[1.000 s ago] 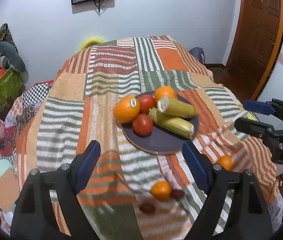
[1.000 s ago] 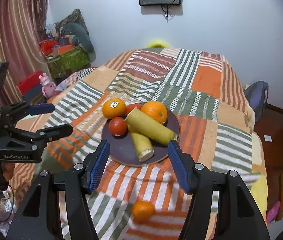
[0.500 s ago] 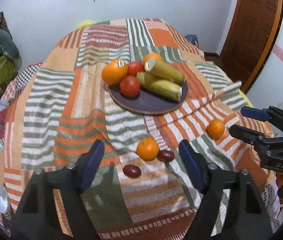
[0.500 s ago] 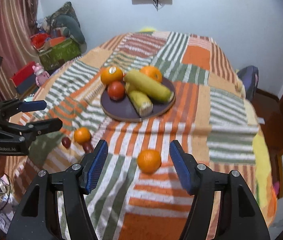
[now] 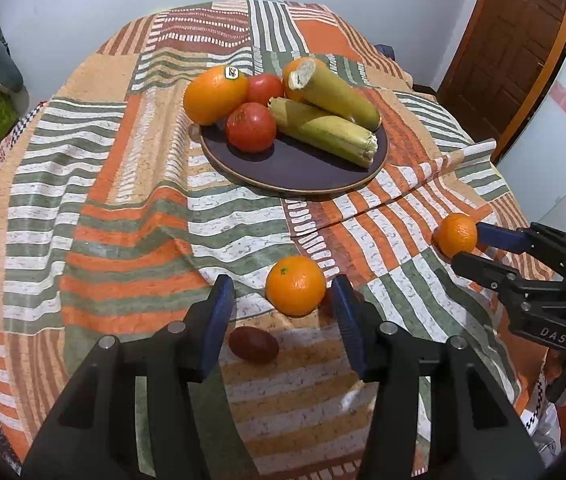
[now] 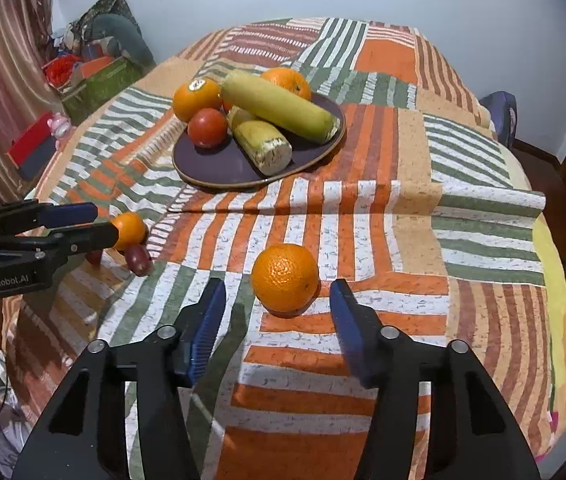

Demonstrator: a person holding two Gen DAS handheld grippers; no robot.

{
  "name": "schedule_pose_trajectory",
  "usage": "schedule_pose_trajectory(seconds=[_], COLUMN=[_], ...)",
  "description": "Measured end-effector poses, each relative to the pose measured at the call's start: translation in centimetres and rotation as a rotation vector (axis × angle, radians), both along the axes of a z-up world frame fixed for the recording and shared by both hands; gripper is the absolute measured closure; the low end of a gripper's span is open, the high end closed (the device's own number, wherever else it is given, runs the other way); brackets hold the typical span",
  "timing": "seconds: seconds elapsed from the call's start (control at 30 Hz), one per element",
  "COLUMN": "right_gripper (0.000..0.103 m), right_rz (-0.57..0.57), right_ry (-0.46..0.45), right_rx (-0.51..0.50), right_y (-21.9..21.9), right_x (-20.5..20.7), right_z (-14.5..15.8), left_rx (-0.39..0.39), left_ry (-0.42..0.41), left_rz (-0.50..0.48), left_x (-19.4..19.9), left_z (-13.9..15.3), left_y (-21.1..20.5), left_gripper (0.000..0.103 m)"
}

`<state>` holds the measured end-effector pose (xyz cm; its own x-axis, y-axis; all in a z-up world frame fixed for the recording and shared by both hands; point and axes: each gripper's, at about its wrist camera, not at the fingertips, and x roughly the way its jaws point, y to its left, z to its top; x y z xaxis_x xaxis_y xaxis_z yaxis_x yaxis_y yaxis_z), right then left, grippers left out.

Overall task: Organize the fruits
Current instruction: 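Grasp small orange with right gripper while left gripper grasps another small orange, then place both small oranges onto the plate and open both grippers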

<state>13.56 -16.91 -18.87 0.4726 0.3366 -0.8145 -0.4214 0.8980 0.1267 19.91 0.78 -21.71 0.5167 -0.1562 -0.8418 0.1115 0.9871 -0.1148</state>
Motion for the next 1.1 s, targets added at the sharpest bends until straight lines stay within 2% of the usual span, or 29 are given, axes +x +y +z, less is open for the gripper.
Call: schedule_pose_trajectory(seconds=[0.07, 0.2, 0.3, 0.37, 0.6, 1.1], right_gripper=[0.057, 0.068, 0.069, 0.069, 0.069, 0.069], right_rz=[-0.001, -0.006, -0.009, -0.008, -0.009, 0.049], right_ry=[0.008, 0.02, 0.022, 0.019, 0.011, -0.059], right_rx=[-0.001, 0.003, 0.018, 0.019, 0.046, 0.064], right_y=[0.1, 0.0, -0.2, -0.2, -0.2, 2.9], right_x=[0.2, 0.7, 0.9, 0.8, 0.7, 2.1], right_z=[-0.3, -0.8, -0.8, -0.7, -0.1, 2.3], left_rx=[-0.009, -0.026, -0.04, -0.054, -0.048, -0.046], left_ry=[0.009, 0.014, 0.014, 0.015, 0.005, -0.094], left_rz=[-0.006, -0.007, -0.004, -0.017, -0.025, -0.013], left_x=[0.3, 0.7, 0.9, 0.9, 0.8, 1.9], left_z=[-0.4, -0.8, -0.8, -0.8, -0.3, 3.3], left_y=[-0.1, 0.0, 0.1, 0.1, 0.0, 0.9], left_gripper=[0.055, 0.057, 0.061, 0.069, 0.069, 0.07])
